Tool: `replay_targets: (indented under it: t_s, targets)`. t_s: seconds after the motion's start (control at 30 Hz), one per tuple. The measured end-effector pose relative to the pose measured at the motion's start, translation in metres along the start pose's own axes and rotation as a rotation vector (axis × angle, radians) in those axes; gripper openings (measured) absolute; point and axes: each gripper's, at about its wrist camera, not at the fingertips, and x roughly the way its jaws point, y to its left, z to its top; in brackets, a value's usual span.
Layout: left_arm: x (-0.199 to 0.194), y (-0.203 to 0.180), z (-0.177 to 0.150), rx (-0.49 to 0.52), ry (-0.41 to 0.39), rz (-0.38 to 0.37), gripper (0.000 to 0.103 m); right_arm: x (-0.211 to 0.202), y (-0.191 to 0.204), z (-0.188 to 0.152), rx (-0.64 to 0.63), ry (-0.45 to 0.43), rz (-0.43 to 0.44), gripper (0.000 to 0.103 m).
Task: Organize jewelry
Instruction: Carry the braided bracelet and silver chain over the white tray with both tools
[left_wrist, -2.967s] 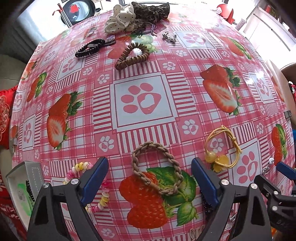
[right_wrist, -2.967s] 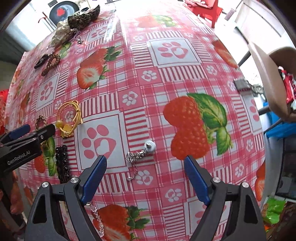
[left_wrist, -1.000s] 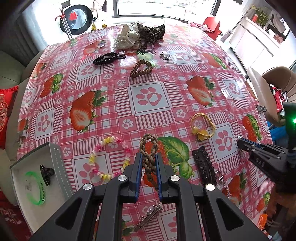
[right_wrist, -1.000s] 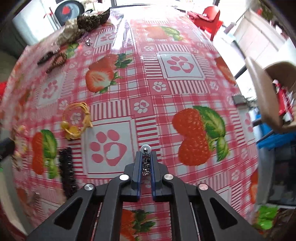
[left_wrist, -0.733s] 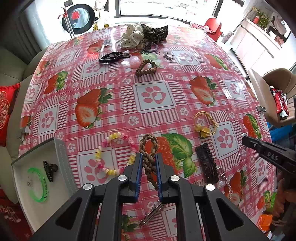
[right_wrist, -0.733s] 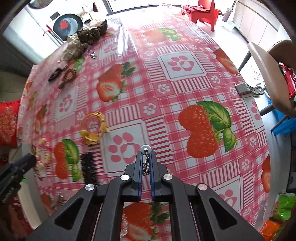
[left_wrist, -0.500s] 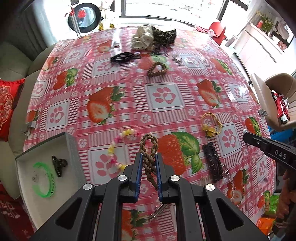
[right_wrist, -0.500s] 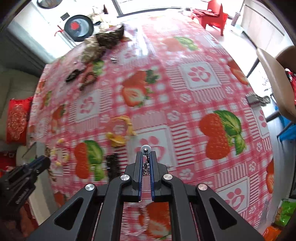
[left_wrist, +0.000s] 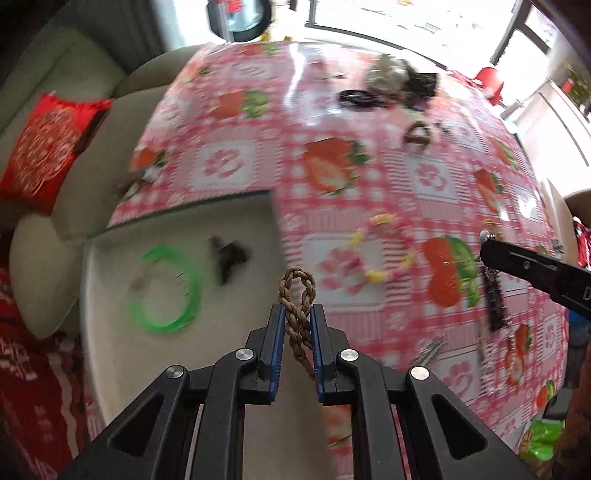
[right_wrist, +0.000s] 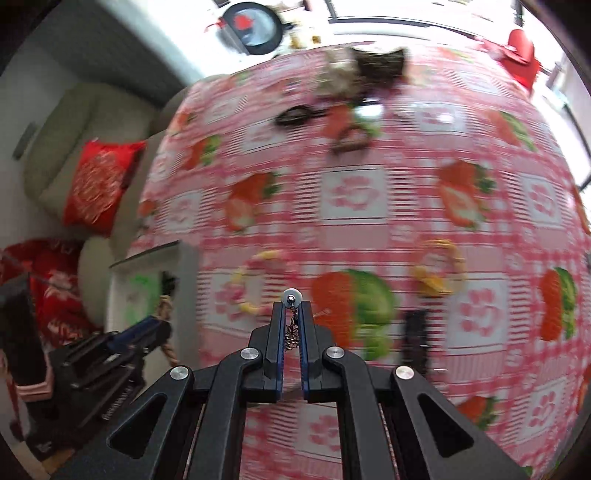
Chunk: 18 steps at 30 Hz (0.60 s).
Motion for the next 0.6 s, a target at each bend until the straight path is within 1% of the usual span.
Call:
replay_targets:
  t_s: [0.17, 0.3, 0.43, 0.6]
  targets:
    - [0.002, 0.042, -0.019, -0.075, 0.022, 0.042, 0.021, 0.024, 0.055, -0.005, -0.083, 0.044, 0.063, 0.007]
    - [0.008, 0.069, -0.031, -0.125, 0.036, 0.069, 0.021, 0.043, 0.089, -0.011, -0.133, 0.078, 0.100, 0.007]
    - [0.018, 0.090, -0.043, -0.156, 0.050, 0.099, 0.021, 0.063, 0.115, -0.016, -0.170, 0.113, 0.115, 0.007]
    - [0.031, 0.108, -0.050, -0.182, 0.070, 0.121, 0.021, 0.089, 0.135, -0.021, -0.210, 0.156, 0.113, 0.007]
